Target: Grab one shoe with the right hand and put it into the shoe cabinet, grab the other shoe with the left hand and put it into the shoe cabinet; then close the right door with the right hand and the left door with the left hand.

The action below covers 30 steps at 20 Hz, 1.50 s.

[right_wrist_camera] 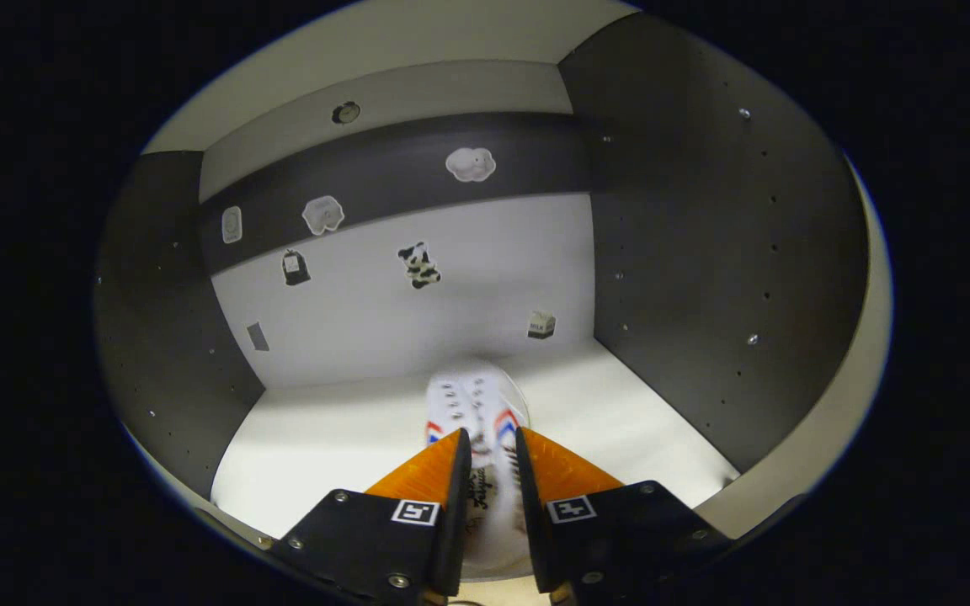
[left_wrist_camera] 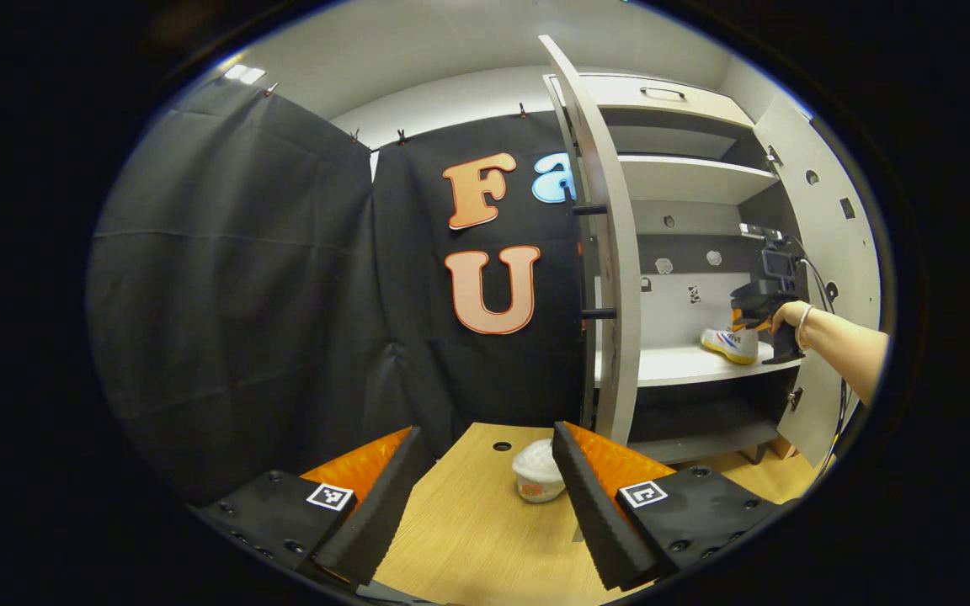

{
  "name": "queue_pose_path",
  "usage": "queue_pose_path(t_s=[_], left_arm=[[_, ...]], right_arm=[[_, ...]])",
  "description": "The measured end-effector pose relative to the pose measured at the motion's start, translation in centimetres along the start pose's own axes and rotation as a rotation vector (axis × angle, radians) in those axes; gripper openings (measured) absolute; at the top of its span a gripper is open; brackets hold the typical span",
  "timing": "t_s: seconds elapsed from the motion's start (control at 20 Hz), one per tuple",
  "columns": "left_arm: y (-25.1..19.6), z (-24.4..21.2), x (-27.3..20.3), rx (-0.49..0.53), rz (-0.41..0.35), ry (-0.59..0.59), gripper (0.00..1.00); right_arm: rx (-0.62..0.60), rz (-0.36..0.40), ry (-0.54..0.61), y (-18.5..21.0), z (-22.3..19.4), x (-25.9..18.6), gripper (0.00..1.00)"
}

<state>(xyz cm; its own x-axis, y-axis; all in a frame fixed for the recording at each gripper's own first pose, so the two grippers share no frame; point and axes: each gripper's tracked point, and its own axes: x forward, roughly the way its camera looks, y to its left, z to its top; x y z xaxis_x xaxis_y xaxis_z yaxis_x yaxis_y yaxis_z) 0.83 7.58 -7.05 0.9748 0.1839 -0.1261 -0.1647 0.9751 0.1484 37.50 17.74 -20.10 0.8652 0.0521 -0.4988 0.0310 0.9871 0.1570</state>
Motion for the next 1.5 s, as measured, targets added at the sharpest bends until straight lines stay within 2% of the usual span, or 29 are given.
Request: queue_pose_path(t_s=[0.1, 0.15, 0.25, 0.4, 0.7, 0.85, 1.15, 1.5], left_arm=[[-0.7, -0.2, 0.0, -0.002, -0.015, 0.001, 0.99], [-1.1, -0.3, -0.1, -0.003, -0.023, 0.004, 0.99], [-2.0, -0.4, -0.3, -0.002, -0.046, 0.008, 0.99], [-3.4, -1.0, -0.9, 0.003, -0.081, 0.015, 0.99], [-7.4, -2.1, -2.1, 0.003, -0.173, 0.028, 0.99], [-9.7, -3.2, -2.4, -0.001, -0.223, 0.052, 1.00], [-13.0, -6.0, -1.4, 0.050, -0.256, 0.059, 0.99], [-19.2, -13.8, 0.3, 0.063, -0.379, 0.186, 0.99]], right_arm=[[-0.003, 0.017, -0.040, 0.0, 1.3, -2.3, 0.50], [-0.013, 0.030, -0.052, 0.0, 1.6, -3.5, 0.66], [-0.046, 0.046, -0.090, 0.1, 2.5, -6.0, 0.81], [-0.092, 0.058, -0.177, -0.5, 4.4, -10.4, 0.92], [-0.105, 0.111, -0.288, -2.0, 6.3, -19.8, 0.93], [-0.100, 0.114, -0.322, -3.6, 6.4, -23.5, 0.93], [-0.126, 0.126, -0.365, -6.3, 6.0, -30.5, 0.93], [-0.132, 0.080, -0.410, -10.5, 5.3, -36.3, 0.93]])
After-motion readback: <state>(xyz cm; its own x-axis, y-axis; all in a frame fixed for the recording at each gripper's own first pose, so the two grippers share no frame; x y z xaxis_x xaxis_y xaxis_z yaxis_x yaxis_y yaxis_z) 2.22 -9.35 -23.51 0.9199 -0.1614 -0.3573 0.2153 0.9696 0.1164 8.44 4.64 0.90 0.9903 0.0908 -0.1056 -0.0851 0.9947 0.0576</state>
